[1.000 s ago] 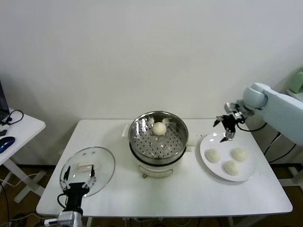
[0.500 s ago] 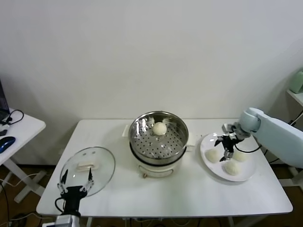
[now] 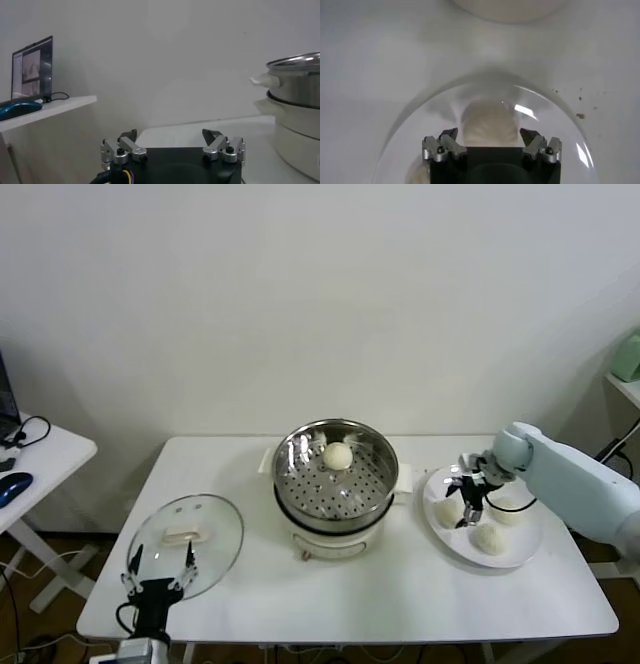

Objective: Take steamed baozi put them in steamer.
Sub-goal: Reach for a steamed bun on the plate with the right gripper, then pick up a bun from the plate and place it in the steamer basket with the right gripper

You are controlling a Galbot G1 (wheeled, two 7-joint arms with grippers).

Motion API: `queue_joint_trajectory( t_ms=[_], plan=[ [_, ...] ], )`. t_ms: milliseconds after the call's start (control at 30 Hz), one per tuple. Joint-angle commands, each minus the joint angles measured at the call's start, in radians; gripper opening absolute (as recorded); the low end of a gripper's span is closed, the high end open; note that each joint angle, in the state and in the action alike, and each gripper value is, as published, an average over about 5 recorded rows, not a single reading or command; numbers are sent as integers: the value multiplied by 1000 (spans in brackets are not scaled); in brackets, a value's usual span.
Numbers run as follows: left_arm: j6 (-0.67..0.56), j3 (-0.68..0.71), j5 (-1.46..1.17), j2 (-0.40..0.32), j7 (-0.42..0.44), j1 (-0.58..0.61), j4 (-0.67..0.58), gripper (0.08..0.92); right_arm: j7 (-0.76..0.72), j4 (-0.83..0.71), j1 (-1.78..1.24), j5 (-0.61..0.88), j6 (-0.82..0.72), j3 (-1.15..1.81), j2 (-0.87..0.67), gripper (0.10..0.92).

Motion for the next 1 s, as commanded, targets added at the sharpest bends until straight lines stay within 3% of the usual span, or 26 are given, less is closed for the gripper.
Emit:
queue_joint_trajectory(
  t_ms=[33, 633, 833, 1000],
  plan=[
    [1, 0, -1, 1, 0, -1, 2, 823, 3, -38, -16, -17, 3, 15, 21, 823],
    [4, 3, 1, -3, 0, -5, 3, 823, 0, -43, -16, 19, -4, 43, 23, 722],
    [4, 3, 1, -4, -1, -6, 0, 823, 2, 6, 93, 138, -38, -43, -15, 721],
    [2, 6, 1, -5, 1, -5, -5, 823, 9, 49, 289, 338, -73, -185, -52, 721]
  ],
)
